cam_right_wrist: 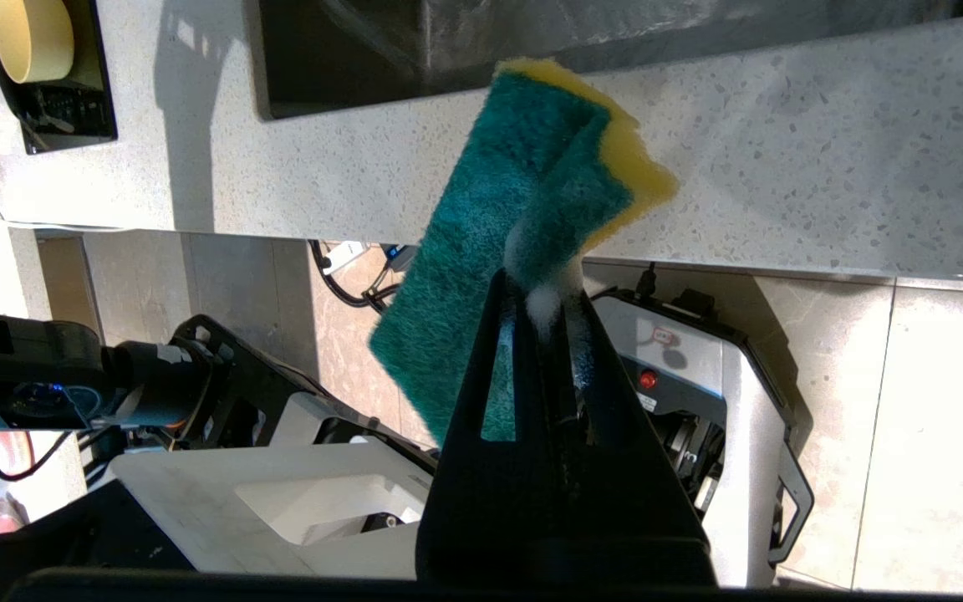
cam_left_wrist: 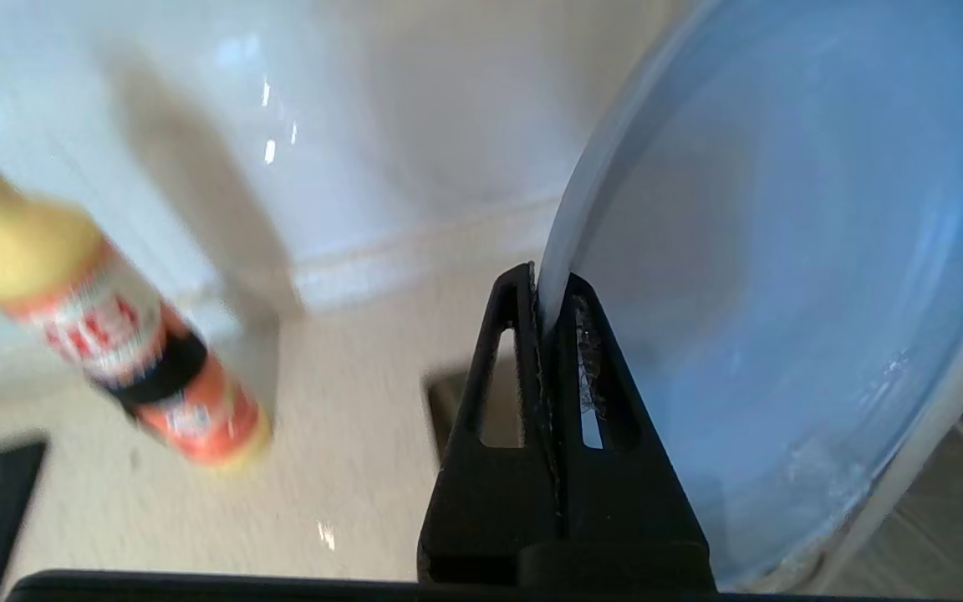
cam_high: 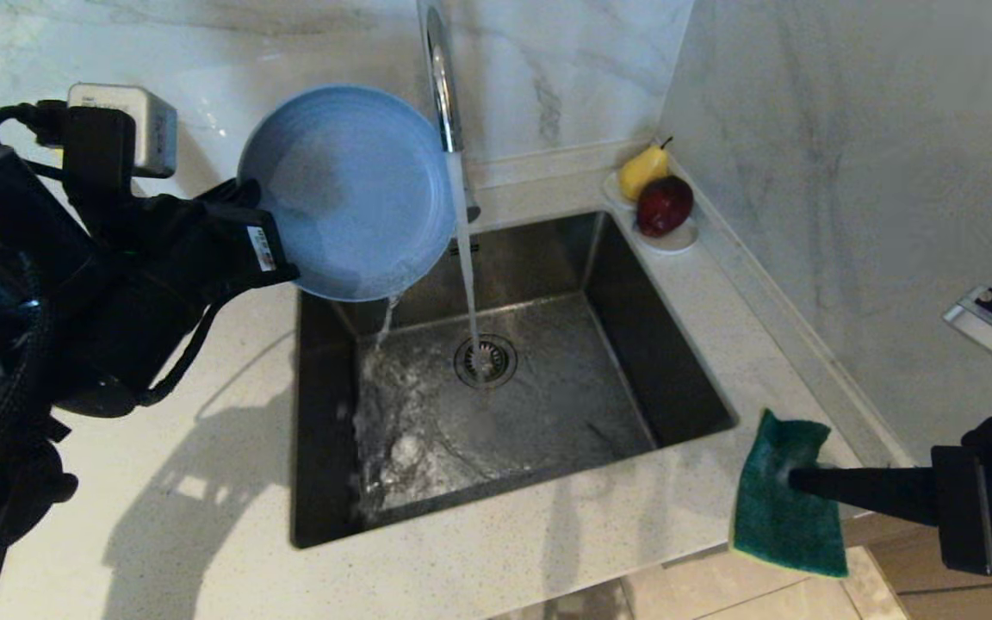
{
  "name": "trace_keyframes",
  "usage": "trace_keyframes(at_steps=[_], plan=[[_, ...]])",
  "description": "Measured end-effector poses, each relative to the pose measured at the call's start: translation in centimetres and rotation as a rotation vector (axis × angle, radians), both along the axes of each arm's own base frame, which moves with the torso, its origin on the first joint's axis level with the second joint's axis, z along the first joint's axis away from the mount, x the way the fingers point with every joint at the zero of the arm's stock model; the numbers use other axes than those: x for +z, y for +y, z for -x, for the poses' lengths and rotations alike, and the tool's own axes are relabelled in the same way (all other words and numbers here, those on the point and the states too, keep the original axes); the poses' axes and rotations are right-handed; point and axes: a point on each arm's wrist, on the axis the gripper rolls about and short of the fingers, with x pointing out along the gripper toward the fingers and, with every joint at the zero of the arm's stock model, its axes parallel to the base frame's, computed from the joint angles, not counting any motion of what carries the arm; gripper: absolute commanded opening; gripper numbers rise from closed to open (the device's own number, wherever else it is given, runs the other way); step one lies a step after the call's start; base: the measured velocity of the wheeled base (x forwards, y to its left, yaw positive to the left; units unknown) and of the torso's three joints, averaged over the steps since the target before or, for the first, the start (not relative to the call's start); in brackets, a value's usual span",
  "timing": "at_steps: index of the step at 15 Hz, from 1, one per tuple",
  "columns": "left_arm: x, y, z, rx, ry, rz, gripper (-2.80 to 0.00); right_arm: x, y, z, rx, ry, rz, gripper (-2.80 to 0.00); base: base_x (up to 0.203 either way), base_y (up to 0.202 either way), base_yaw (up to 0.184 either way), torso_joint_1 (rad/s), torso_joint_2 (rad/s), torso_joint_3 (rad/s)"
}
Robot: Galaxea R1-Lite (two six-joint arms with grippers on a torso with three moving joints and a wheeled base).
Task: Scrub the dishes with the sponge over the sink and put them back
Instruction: Wash the plate, then wipe the plate
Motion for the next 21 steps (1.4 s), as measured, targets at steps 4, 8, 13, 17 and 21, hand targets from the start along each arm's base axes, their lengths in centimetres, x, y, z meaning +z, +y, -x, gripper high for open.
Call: trace_keyframes(at_steps=[4,8,13,17,21], plan=[[-0.6,0.3,1.3,-0.046,-0.068,-0.071,-2.8,0.0,0.1,-0.1,-0.001,0.003,0.003,-2.8,0.0,0.0,0.0,0.0,0.0,0.0],[-1.3,0.6,1.9,-0.061,-0.038,-0.063,-2.8,0.5,0.2,-0.2,0.001,-0.016,-0.007,-2.8,0.0,0.0,0.0,0.0,0.0,0.0],[-1.7,1.8,4.1,-0.193,0.244,0.075,-2.8,3.3,0.6,-0.7,0.011,-0.099,-0.054,-2.8,0.0,0.0,0.0,0.0,0.0,0.0],[-1.1,2.4,6.7,-0.366,0.448,0.262,-2.8,4.8,2.1,-1.9,0.067,-0.176,-0.023,-2.8,0.0,0.0,0.0,0.0,0.0,0.0],[-1.2,2.6,7.7,-0.417,0.448,0.268,-2.8,6.3,4.9,-3.8,0.135,-0.249,0.009,-2.8,0.0,0.0,0.0,0.0,0.0,0.0]])
